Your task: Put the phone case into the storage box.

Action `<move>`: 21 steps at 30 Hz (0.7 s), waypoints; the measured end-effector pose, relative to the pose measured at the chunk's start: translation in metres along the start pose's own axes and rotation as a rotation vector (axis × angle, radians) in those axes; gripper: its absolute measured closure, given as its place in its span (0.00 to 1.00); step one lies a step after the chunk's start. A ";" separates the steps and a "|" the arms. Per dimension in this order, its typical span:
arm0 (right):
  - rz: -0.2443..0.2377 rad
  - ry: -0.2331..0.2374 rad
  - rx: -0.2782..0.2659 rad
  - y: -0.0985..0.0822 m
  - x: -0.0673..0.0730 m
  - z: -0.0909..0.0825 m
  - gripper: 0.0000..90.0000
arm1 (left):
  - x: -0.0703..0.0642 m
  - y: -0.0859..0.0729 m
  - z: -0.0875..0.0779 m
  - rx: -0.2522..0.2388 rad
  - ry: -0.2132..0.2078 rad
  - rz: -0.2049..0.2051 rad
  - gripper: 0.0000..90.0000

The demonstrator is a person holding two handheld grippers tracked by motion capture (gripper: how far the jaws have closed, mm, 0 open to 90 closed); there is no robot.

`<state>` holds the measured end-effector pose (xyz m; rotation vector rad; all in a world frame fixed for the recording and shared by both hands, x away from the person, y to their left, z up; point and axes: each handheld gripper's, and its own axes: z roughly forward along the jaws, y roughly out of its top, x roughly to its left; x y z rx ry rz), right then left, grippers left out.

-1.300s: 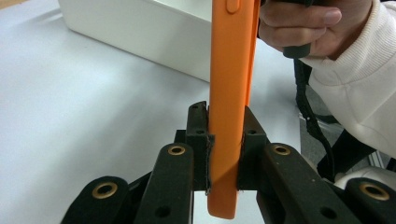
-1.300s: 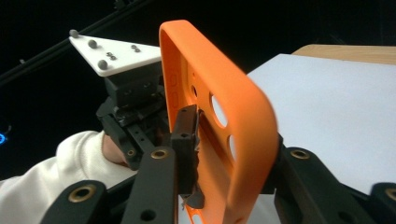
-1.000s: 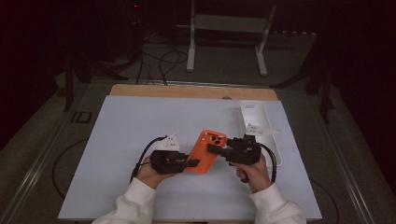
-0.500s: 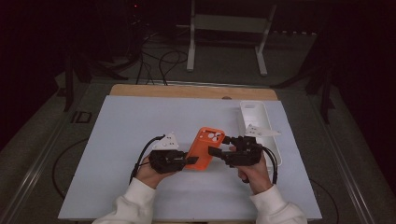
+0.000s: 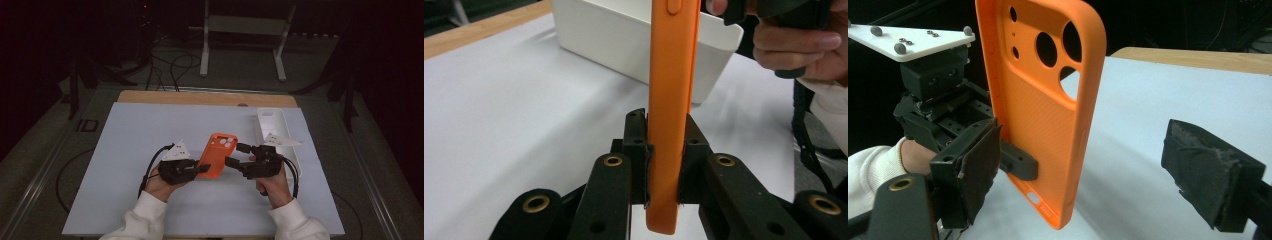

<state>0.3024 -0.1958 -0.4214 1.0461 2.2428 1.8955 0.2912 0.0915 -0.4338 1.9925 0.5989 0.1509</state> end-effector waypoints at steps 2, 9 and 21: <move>0.002 -0.003 -0.002 0.000 0.000 -0.001 0.18 | 0.000 0.000 -0.001 -0.005 0.013 -0.004 0.89; 0.003 -0.011 -0.005 0.001 0.000 -0.002 0.17 | 0.001 0.000 -0.001 -0.009 0.059 -0.003 0.89; 0.007 -0.021 -0.005 0.002 0.000 -0.001 0.15 | -0.001 0.000 -0.001 -0.021 0.126 -0.011 0.89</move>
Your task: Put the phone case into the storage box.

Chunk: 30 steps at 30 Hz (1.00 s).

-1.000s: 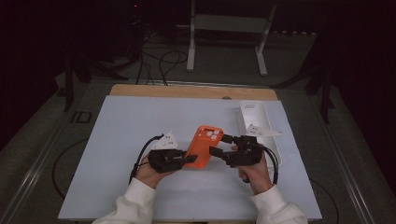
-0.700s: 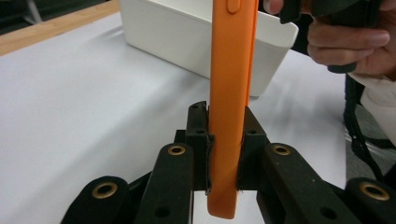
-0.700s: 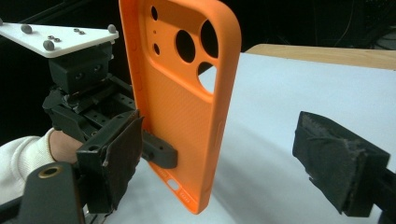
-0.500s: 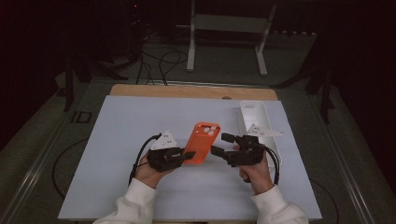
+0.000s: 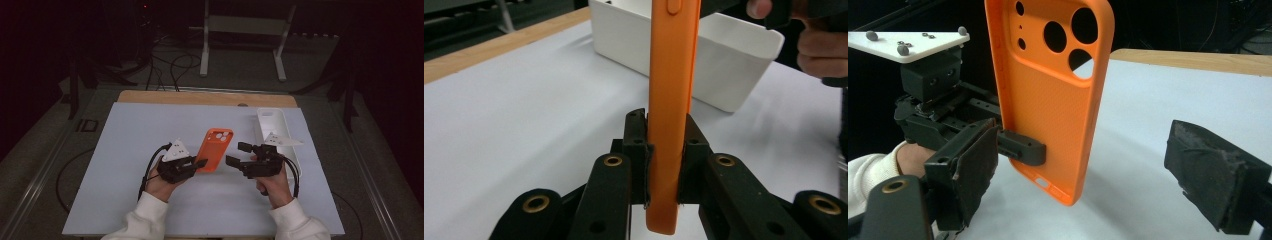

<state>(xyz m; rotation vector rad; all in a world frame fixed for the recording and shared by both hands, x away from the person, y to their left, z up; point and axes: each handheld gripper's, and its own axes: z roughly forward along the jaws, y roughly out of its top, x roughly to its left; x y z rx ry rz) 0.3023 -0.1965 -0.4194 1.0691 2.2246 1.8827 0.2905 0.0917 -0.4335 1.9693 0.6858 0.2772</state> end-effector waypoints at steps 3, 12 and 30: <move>0.000 -0.004 -0.002 0.001 0.000 0.000 0.15 | 0.000 0.000 0.000 -0.005 0.021 -0.002 0.89; 0.006 -0.014 -0.015 0.002 0.001 0.000 0.15 | -0.002 0.000 0.000 -0.011 0.074 -0.004 0.89; 0.024 -0.053 -0.038 0.009 0.008 0.007 0.11 | -0.006 0.000 0.004 -0.003 0.148 0.009 0.89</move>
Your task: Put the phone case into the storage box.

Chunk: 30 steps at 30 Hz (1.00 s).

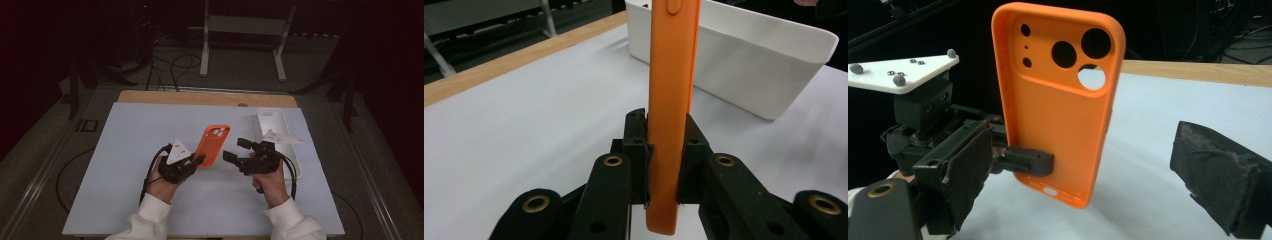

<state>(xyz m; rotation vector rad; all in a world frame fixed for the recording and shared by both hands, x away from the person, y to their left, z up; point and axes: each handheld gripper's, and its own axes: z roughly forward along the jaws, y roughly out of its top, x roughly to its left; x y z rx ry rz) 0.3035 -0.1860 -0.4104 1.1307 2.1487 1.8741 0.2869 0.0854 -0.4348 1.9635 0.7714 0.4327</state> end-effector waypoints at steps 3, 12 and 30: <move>0.005 -0.006 0.005 0.002 0.002 0.003 0.10 | -0.001 0.000 0.001 0.000 0.009 -0.002 0.89; 0.011 -0.025 0.009 0.005 0.007 0.009 0.09 | -0.002 -0.001 0.003 0.002 0.037 -0.006 0.89; 0.041 -0.075 0.011 0.011 0.013 0.022 0.09 | -0.005 -0.003 0.011 0.016 0.078 -0.006 0.89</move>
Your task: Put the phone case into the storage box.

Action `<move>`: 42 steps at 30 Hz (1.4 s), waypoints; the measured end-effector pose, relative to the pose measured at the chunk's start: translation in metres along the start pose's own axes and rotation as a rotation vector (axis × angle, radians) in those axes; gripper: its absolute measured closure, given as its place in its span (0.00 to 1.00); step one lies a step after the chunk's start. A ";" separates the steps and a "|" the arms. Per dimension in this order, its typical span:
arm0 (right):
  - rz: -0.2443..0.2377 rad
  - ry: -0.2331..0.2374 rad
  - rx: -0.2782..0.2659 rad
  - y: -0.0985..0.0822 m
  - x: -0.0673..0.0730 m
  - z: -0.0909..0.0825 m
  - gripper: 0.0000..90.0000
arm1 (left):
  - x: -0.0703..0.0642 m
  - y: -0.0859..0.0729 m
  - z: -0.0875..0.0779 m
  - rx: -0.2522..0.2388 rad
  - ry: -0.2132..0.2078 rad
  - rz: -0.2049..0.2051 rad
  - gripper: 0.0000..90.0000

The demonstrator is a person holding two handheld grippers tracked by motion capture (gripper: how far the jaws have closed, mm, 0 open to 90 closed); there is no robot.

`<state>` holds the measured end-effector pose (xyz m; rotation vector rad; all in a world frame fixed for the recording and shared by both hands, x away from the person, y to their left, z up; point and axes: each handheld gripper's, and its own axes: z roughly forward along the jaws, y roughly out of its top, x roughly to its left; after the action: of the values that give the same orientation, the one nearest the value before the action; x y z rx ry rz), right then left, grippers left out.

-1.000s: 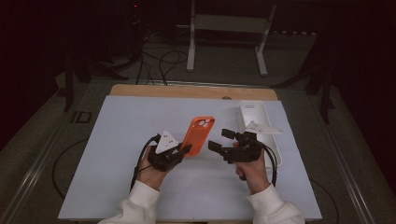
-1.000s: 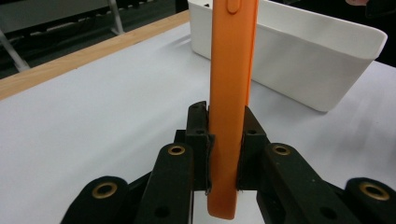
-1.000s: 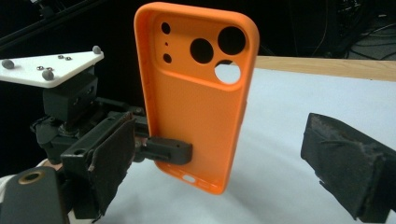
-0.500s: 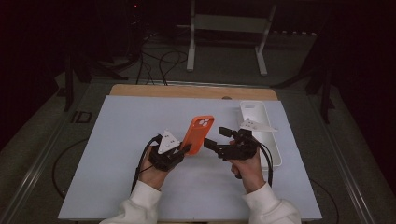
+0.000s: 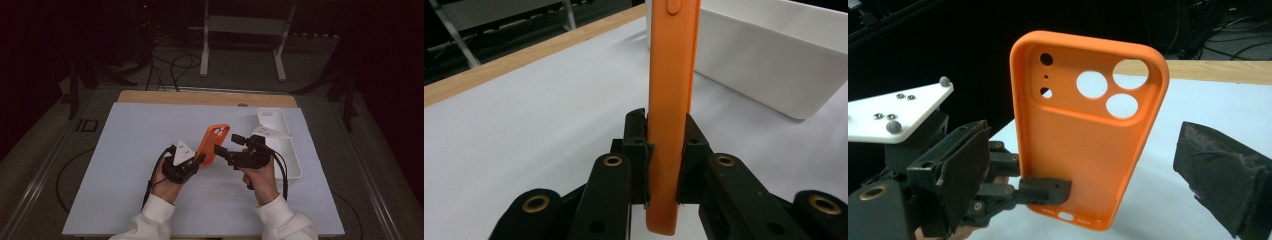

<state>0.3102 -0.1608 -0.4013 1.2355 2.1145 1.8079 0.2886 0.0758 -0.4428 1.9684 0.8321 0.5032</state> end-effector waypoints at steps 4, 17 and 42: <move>0.014 -0.010 -0.003 0.001 0.002 0.002 0.09 | -0.001 0.000 0.001 0.002 0.008 0.000 0.89; 0.027 -0.025 -0.008 0.004 0.007 0.009 0.09 | -0.005 -0.002 0.005 0.017 0.025 0.012 0.89; 0.055 -0.098 -0.038 -0.002 0.003 0.008 0.09 | -0.013 -0.005 0.006 0.027 0.042 0.021 0.89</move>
<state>0.3118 -0.1530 -0.4039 1.3562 2.0044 1.7616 0.2819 0.0644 -0.4505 1.9992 0.8491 0.5493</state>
